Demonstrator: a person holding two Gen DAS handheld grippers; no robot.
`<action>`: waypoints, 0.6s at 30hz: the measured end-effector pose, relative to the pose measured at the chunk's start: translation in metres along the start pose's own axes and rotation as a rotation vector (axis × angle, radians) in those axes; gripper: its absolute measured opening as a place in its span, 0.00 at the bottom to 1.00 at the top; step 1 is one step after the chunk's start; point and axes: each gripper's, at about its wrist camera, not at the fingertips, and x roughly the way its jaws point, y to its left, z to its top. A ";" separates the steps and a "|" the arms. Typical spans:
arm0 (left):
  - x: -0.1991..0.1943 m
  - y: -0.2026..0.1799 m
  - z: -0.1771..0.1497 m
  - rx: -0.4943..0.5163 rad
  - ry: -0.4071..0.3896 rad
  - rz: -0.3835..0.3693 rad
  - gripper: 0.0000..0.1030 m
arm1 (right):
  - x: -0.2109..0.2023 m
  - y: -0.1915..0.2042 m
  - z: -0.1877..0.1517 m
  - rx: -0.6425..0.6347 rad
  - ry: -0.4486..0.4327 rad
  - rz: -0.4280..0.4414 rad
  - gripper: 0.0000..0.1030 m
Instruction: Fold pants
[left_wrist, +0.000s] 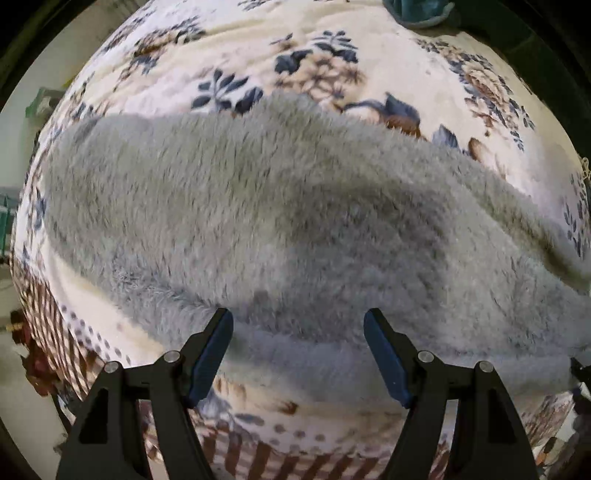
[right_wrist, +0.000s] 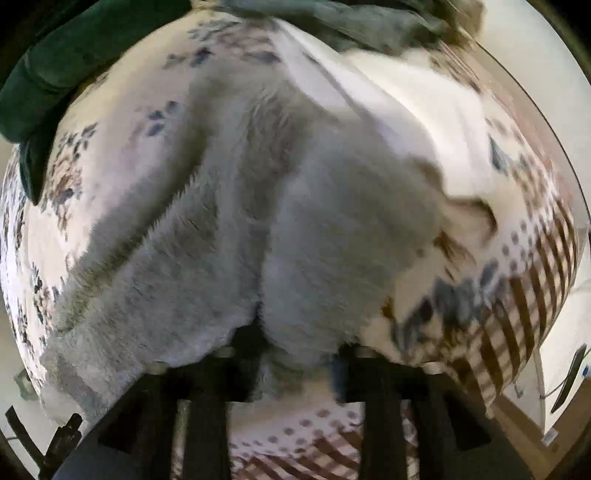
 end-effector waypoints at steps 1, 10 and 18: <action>-0.003 0.003 -0.003 -0.007 -0.004 -0.011 0.69 | -0.003 0.000 -0.004 -0.010 -0.015 -0.007 0.58; -0.030 0.088 -0.010 -0.122 -0.086 -0.023 0.69 | -0.015 0.149 -0.095 -0.288 0.015 0.075 0.74; -0.013 0.271 0.056 -0.444 -0.141 -0.059 0.69 | 0.021 0.314 -0.181 -0.443 0.110 0.142 0.74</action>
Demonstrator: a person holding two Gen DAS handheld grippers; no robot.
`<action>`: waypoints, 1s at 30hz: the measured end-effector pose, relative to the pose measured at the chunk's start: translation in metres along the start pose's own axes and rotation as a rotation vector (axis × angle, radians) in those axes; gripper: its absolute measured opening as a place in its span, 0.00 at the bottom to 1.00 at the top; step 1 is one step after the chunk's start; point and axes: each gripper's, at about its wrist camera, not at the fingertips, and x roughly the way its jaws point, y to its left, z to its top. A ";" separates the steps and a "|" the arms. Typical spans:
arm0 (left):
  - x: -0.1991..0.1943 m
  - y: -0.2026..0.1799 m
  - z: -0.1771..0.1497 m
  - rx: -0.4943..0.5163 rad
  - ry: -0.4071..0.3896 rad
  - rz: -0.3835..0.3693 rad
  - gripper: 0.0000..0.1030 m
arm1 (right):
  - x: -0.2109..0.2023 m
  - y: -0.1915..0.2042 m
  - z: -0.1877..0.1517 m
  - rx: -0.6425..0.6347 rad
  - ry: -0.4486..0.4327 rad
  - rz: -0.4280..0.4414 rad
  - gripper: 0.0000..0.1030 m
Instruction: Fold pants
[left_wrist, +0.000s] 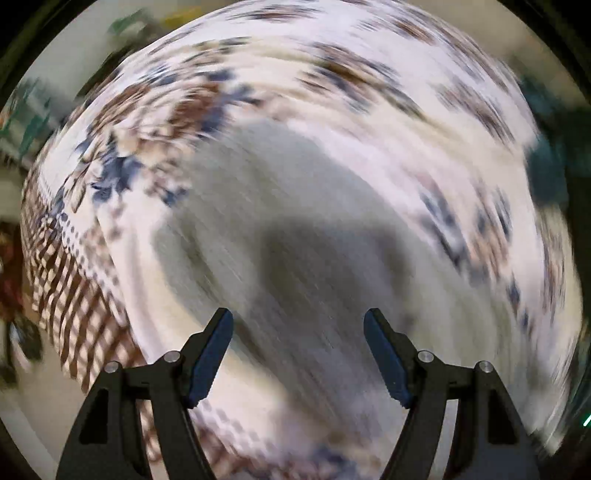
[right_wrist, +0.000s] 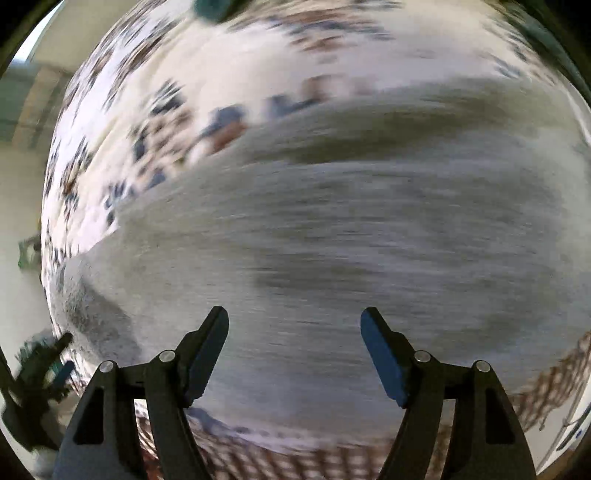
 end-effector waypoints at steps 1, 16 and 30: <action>0.005 0.013 0.013 -0.032 0.003 -0.010 0.69 | 0.010 0.025 0.000 -0.027 0.008 -0.015 0.74; 0.037 0.096 0.060 -0.283 -0.061 -0.496 0.20 | 0.056 0.143 -0.013 -0.190 0.065 -0.200 0.74; 0.037 0.165 -0.001 -0.270 0.025 -0.249 0.95 | 0.021 0.119 -0.047 -0.126 0.155 -0.075 0.74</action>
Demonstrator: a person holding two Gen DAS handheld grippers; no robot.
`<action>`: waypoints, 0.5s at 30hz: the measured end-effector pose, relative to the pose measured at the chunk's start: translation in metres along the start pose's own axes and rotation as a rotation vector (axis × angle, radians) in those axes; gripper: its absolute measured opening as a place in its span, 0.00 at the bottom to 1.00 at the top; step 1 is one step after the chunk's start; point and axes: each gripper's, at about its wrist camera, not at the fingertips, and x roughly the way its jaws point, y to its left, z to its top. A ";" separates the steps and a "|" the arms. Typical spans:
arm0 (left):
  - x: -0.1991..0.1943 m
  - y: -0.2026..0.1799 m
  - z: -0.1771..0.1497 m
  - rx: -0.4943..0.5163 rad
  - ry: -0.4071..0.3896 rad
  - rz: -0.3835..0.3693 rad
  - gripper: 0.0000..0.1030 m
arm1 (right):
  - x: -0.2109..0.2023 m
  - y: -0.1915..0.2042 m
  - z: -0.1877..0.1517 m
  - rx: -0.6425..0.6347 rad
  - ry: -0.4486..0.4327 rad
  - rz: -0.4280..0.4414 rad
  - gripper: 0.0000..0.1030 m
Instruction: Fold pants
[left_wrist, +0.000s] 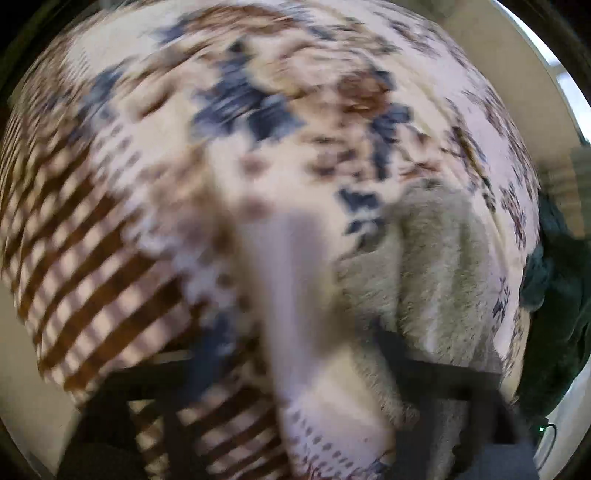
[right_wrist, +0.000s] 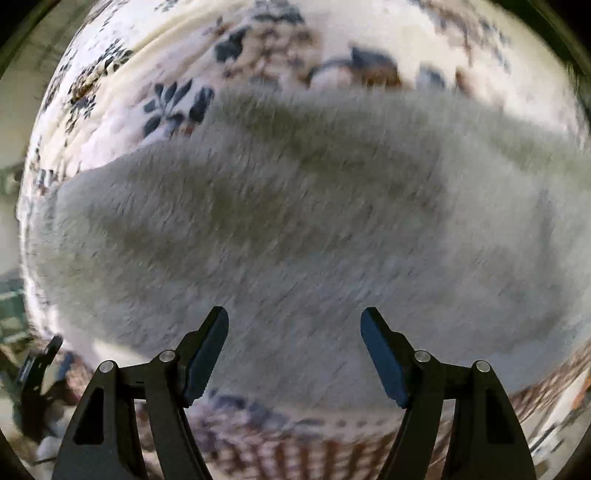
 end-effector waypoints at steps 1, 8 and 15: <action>0.000 -0.010 0.004 0.026 -0.016 -0.021 0.95 | 0.005 -0.004 -0.008 0.038 0.025 0.042 0.74; 0.025 -0.068 0.048 0.114 0.022 -0.106 0.95 | 0.065 -0.050 -0.072 0.528 0.230 0.395 0.71; 0.059 -0.081 0.064 0.144 0.104 -0.246 0.36 | 0.067 -0.079 -0.080 0.697 0.027 0.453 0.23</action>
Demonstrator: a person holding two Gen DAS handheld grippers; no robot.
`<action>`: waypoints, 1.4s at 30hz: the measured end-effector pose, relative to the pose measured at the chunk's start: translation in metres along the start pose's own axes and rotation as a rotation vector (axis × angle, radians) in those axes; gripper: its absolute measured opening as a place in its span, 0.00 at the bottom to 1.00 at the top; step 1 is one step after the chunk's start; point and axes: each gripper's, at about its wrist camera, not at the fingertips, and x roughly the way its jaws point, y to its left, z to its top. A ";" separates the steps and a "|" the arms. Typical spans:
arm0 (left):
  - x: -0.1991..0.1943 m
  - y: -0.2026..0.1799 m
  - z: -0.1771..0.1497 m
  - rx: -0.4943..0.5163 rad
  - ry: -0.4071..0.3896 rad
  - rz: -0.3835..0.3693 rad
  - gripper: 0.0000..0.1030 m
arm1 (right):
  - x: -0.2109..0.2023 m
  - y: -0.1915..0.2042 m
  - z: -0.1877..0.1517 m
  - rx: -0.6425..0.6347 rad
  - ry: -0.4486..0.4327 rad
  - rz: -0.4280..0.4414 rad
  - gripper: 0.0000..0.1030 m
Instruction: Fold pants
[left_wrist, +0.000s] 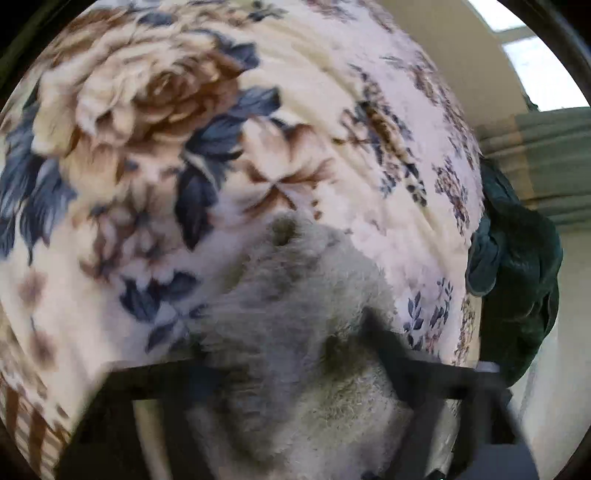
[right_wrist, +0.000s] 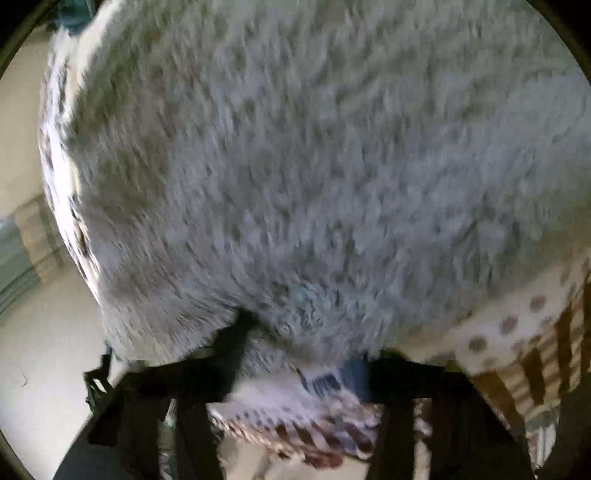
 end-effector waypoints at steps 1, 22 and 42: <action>-0.005 -0.001 -0.004 0.007 -0.005 -0.010 0.26 | -0.009 0.009 -0.002 -0.055 -0.050 -0.040 0.18; -0.067 0.033 -0.070 0.026 -0.035 0.265 0.76 | -0.079 0.074 -0.036 -0.653 -0.055 -0.411 0.62; -0.079 0.023 -0.074 -0.096 -0.105 -0.196 0.26 | -0.082 0.130 -0.008 -0.674 -0.159 -0.453 0.62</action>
